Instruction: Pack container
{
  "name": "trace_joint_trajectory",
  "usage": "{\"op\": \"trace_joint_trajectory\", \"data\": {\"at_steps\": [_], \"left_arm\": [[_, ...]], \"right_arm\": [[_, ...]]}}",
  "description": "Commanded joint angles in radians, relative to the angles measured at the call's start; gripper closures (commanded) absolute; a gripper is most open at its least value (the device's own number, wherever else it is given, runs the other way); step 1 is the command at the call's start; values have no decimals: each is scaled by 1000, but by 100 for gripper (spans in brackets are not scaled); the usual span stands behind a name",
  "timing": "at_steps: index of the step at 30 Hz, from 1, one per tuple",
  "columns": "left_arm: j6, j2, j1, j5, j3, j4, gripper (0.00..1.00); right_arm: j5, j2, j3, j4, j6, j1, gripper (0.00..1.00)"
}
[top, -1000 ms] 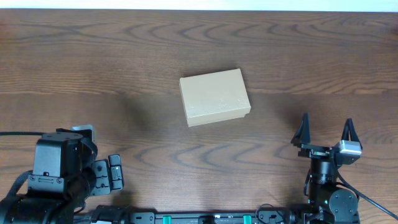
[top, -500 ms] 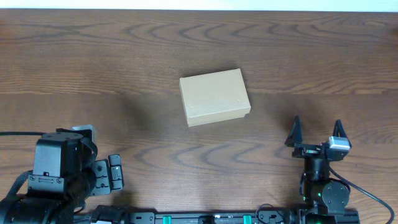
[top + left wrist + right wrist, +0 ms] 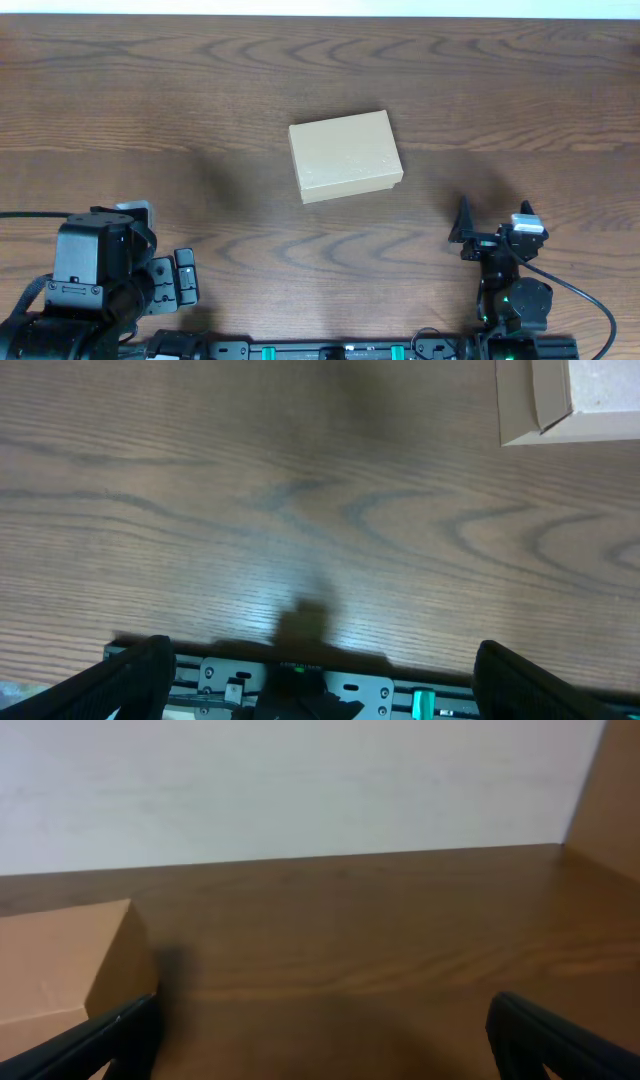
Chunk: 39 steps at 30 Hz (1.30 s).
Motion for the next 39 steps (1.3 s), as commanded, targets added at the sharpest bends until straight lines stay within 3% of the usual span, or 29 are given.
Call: {"op": "trace_joint_trajectory", "data": {"at_steps": [1,13,39], "left_arm": [[-4,-4,2,-10,-3,-3,5],[-4,-4,2,-10,-3,-3,5],[-4,-4,2,-10,-3,-3,5]], "right_arm": [[-11,-7,-2,-7,-34,-10,1],[-52,-7,-2,-11,-120,-10,1],[-51,-7,-2,-10,-119,-9,1]]}}
